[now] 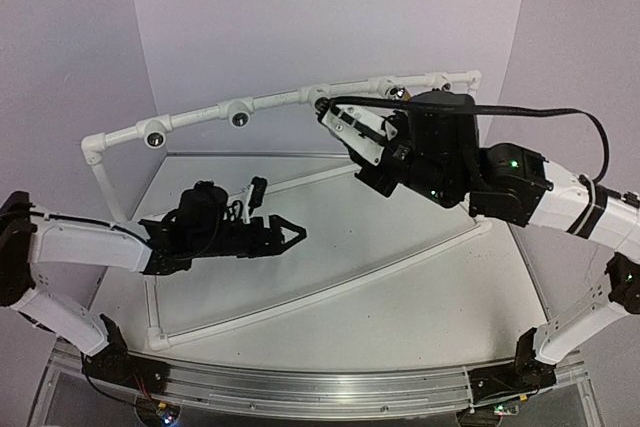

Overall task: Install the water faucets
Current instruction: Hold the pipe with the faucet installed at the center of the board.

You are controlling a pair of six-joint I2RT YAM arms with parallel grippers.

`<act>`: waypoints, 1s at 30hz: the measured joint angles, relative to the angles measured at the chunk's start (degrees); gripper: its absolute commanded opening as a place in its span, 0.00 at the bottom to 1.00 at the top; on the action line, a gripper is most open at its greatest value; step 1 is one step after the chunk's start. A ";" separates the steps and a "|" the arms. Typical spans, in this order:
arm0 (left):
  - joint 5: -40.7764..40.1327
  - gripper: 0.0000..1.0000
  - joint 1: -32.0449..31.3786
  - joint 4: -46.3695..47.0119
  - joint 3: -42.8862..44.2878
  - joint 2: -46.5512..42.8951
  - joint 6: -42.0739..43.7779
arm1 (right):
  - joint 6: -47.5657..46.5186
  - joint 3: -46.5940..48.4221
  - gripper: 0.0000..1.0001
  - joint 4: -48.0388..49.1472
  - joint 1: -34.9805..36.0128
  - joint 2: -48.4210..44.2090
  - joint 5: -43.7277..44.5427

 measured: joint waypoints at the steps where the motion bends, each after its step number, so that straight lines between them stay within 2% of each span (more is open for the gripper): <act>1: 1.70 0.81 0.17 -1.64 2.29 3.25 1.15 | -2.57 1.28 0.00 -0.91 -0.04 1.27 0.97; 5: 6.19 0.79 0.00 -7.82 11.12 14.04 6.86 | -10.42 5.97 0.00 -3.92 -0.09 6.36 2.66; 11: 5.60 0.81 -1.62 -16.76 18.77 21.50 16.52 | -17.65 11.82 0.00 -5.21 -0.09 12.22 3.60; 18: 0.52 0.82 -4.73 -23.08 18.05 22.12 23.89 | -21.67 13.80 0.00 -5.27 0.53 15.04 1.49; 24: -4.37 0.75 -4.55 -26.59 14.05 22.02 26.40 | -22.22 16.14 0.00 -5.09 0.78 15.90 -2.41; 28: -5.69 0.66 -4.60 -27.26 11.78 20.52 27.27 | -22.12 16.84 0.00 -4.89 0.78 15.94 -4.28; 30: -5.67 0.68 -5.03 -27.78 11.36 19.77 28.36 | -21.96 17.13 0.00 -4.88 0.78 15.95 -5.02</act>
